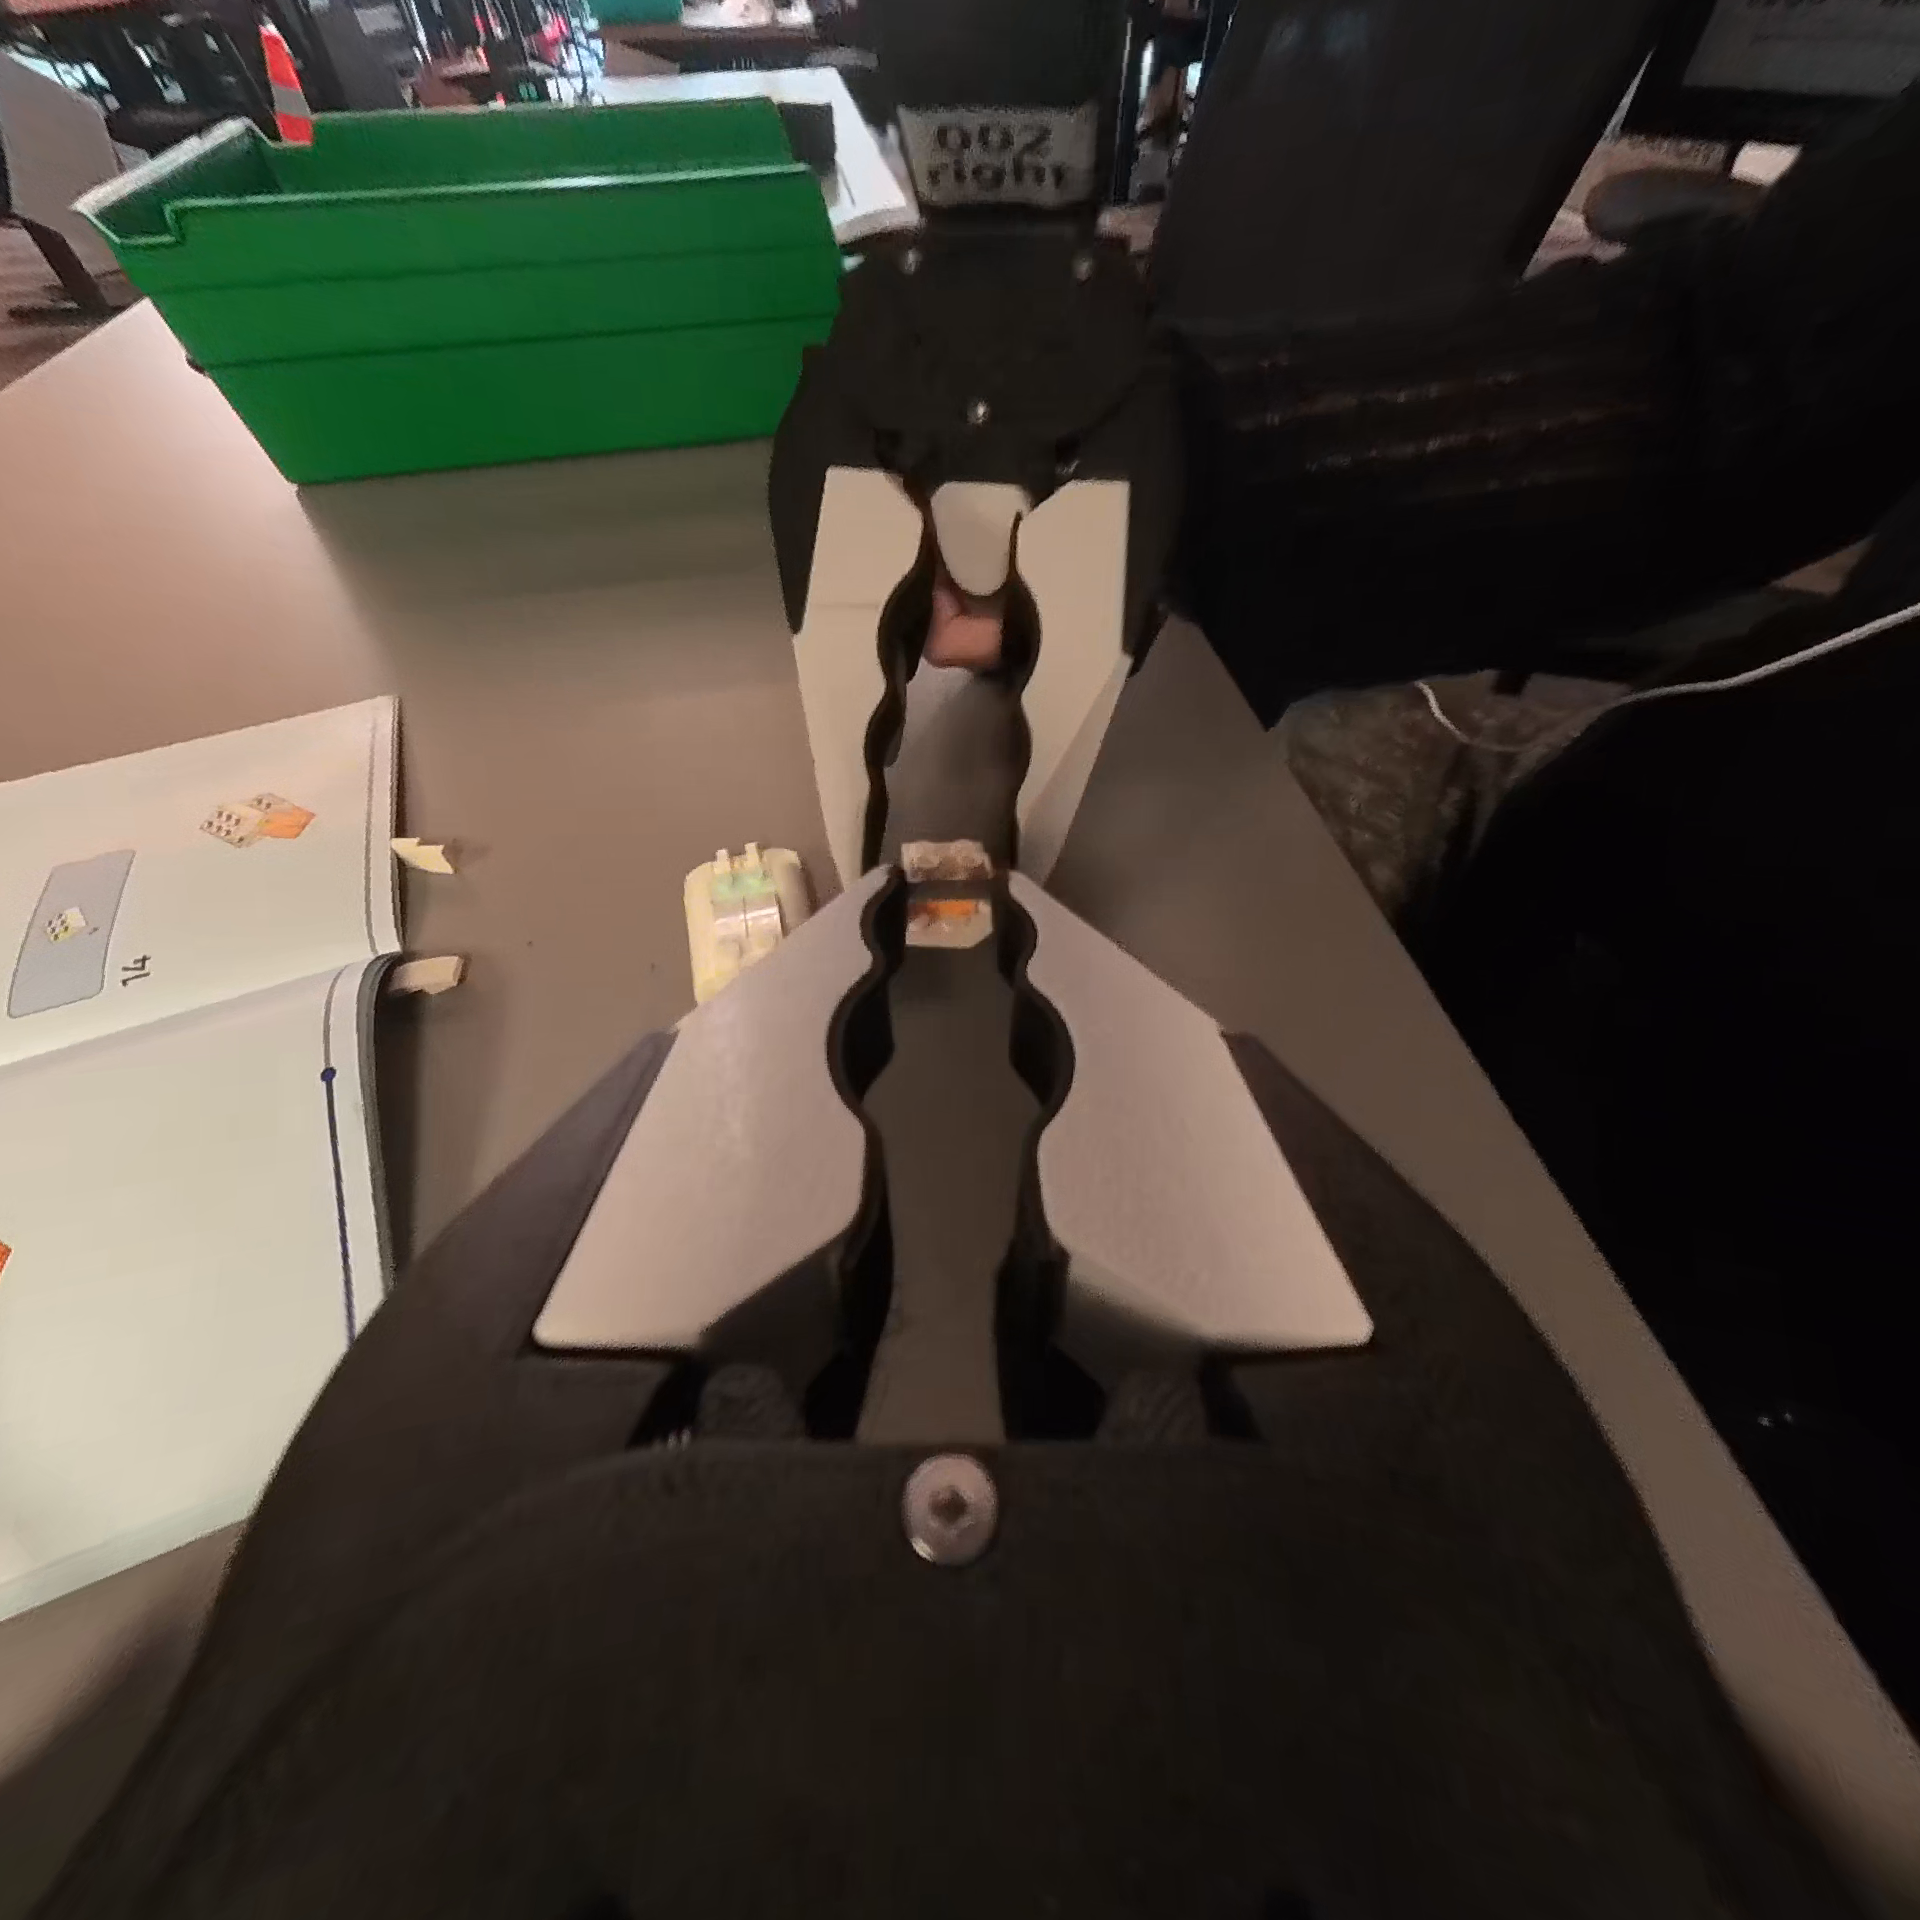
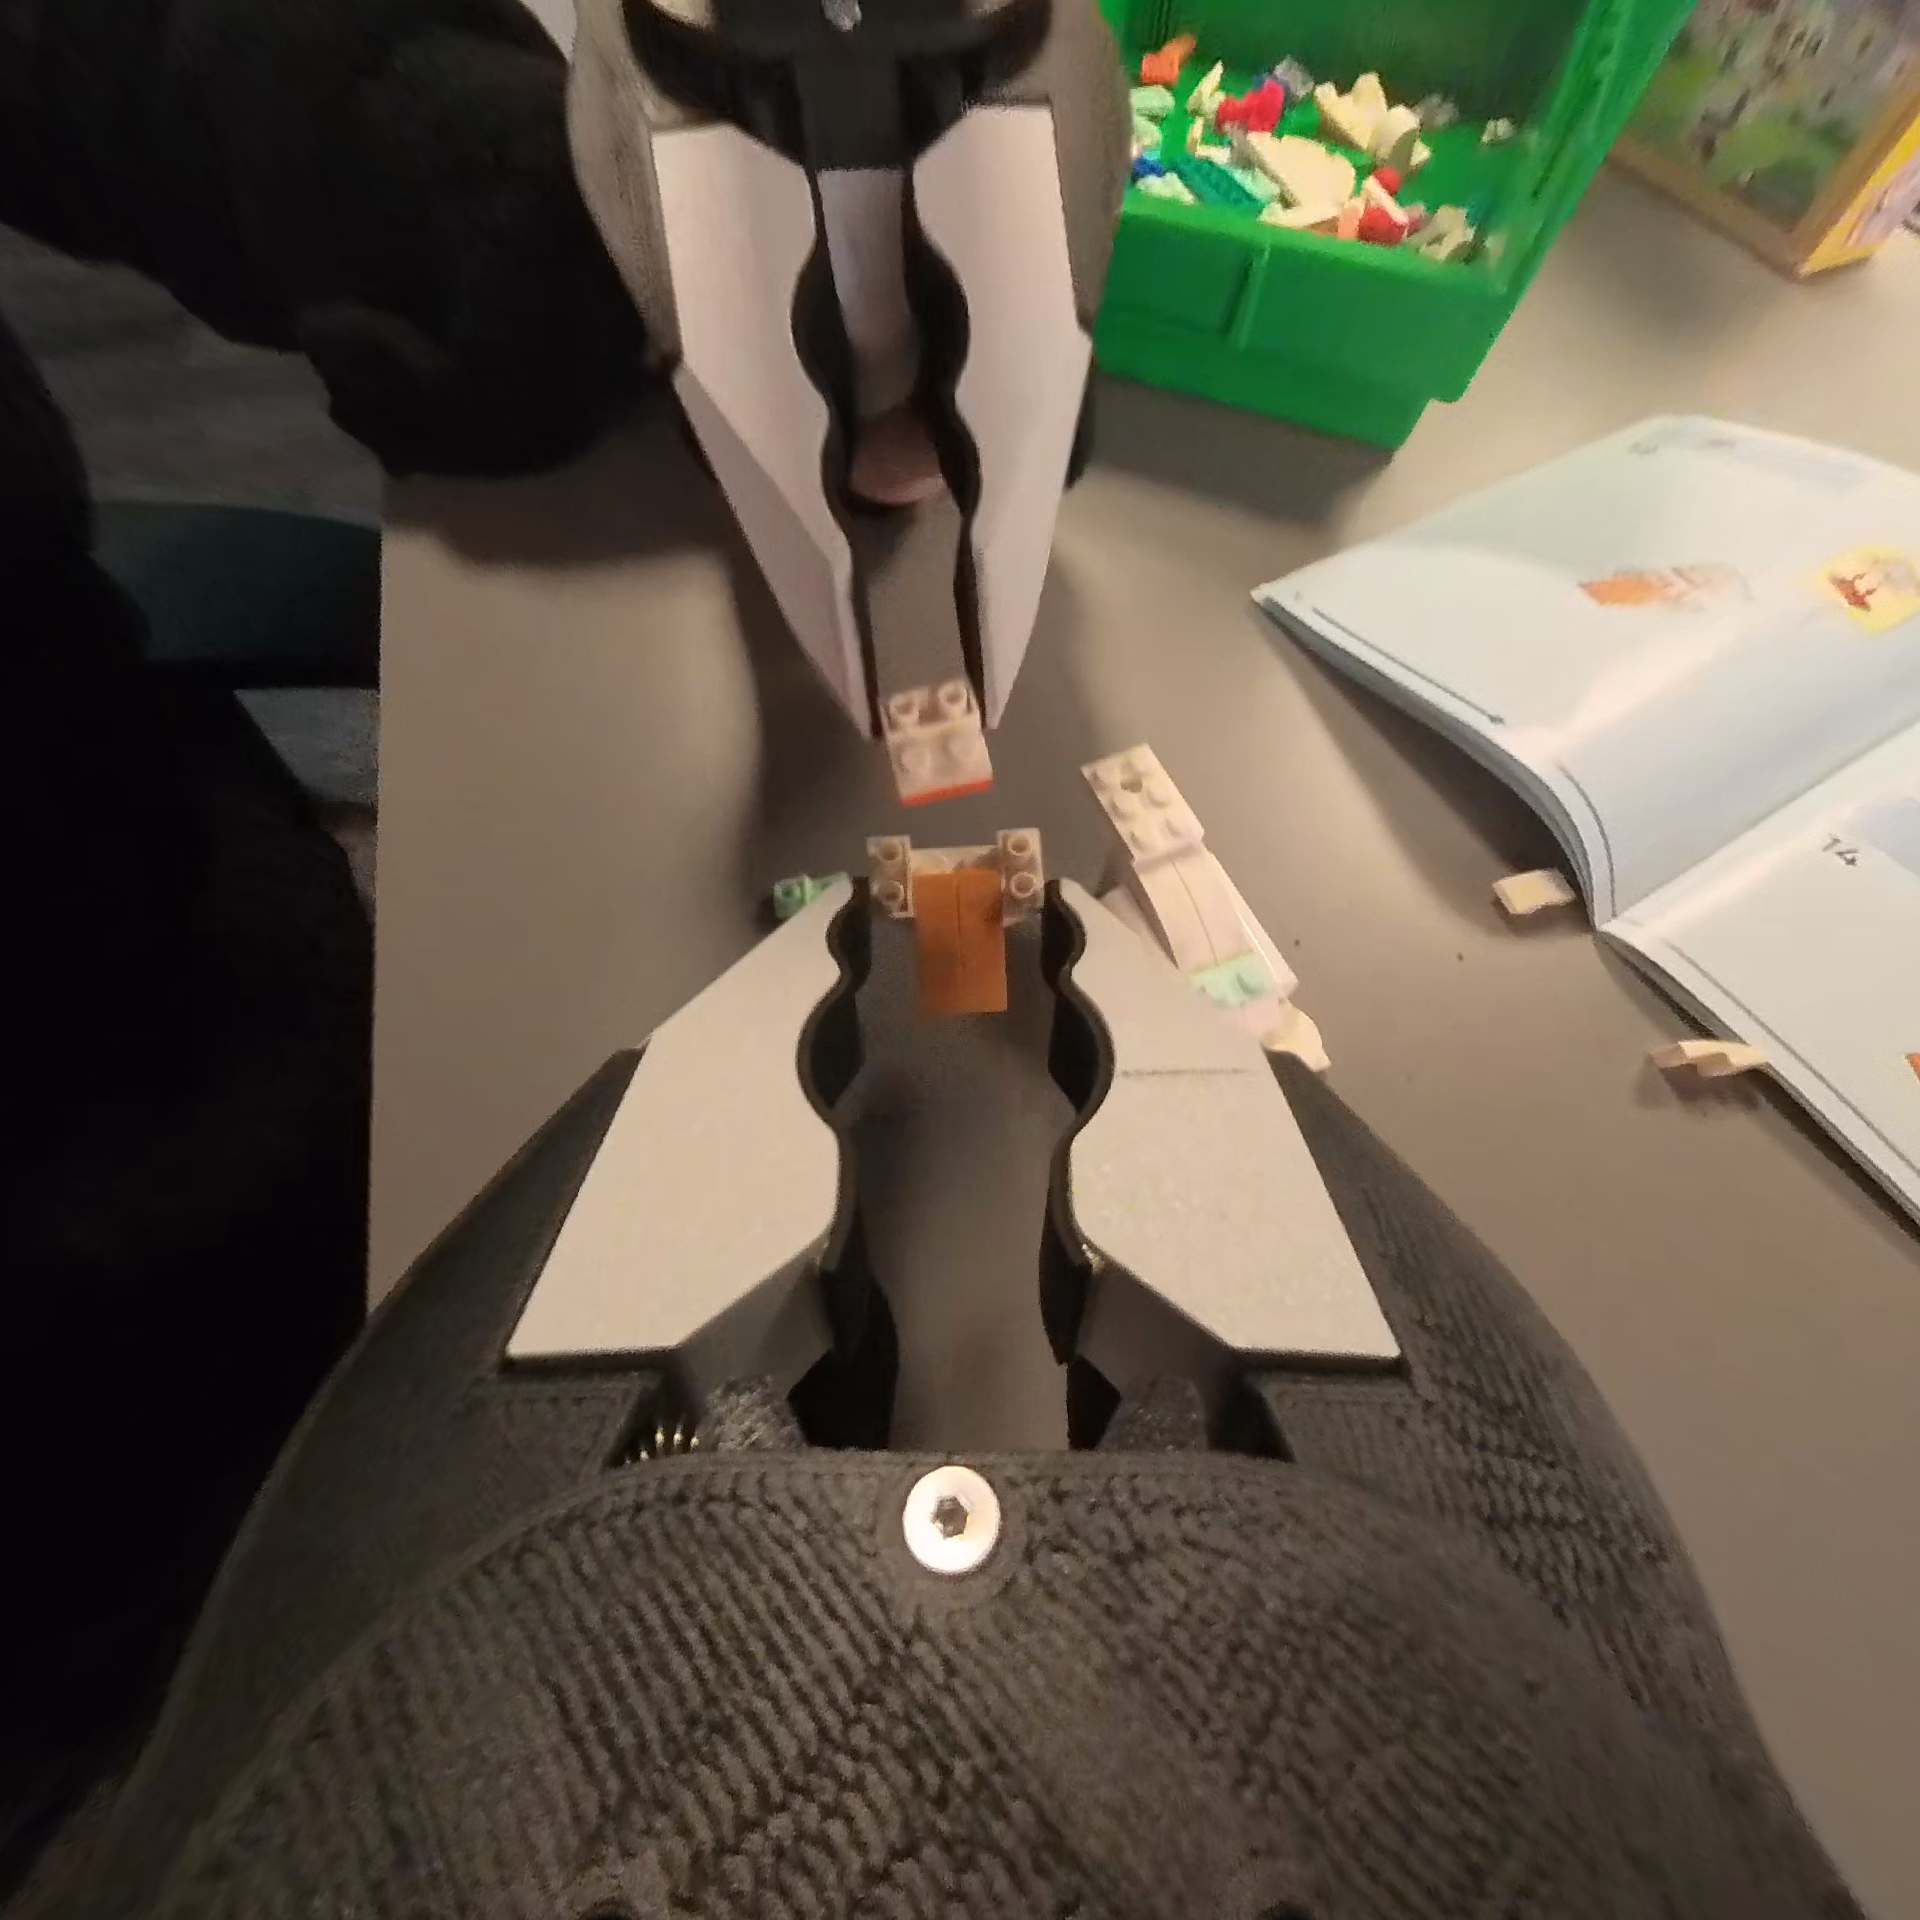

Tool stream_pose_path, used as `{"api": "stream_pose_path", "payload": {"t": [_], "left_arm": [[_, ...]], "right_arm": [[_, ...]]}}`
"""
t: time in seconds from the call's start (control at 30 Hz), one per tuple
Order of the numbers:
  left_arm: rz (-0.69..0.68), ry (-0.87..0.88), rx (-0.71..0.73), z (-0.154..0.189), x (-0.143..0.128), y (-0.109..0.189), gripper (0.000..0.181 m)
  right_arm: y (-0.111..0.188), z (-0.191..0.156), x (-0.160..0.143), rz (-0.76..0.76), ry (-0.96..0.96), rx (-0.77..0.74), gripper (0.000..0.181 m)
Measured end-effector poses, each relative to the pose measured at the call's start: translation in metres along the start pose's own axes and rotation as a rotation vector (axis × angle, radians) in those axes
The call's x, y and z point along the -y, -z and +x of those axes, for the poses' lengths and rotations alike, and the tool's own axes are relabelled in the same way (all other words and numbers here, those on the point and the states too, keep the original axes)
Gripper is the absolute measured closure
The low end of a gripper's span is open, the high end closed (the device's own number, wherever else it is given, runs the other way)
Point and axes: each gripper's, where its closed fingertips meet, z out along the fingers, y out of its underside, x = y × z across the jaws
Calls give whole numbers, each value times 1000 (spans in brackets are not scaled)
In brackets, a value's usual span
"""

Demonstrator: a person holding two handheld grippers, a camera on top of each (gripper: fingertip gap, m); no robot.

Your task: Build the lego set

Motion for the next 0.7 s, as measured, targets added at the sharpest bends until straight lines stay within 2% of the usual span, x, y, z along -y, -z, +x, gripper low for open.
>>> {"api": "stream_pose_path", "payload": {"t": [0.13, 0.53, 0.7], "left_arm": [[-59, -9, -26, 2, -9, 0, 166], [-80, -7, -80, 7, -13, 2, 166], [-72, -20, -90, 7, 0, 9, 166]], "right_arm": [[-3, -2, 6, 25, -2, -8, 150], [-8, -10, 10, 30, 25, 14, 150], [-3, -8, 27, 142, 25, -30, 150]]}}
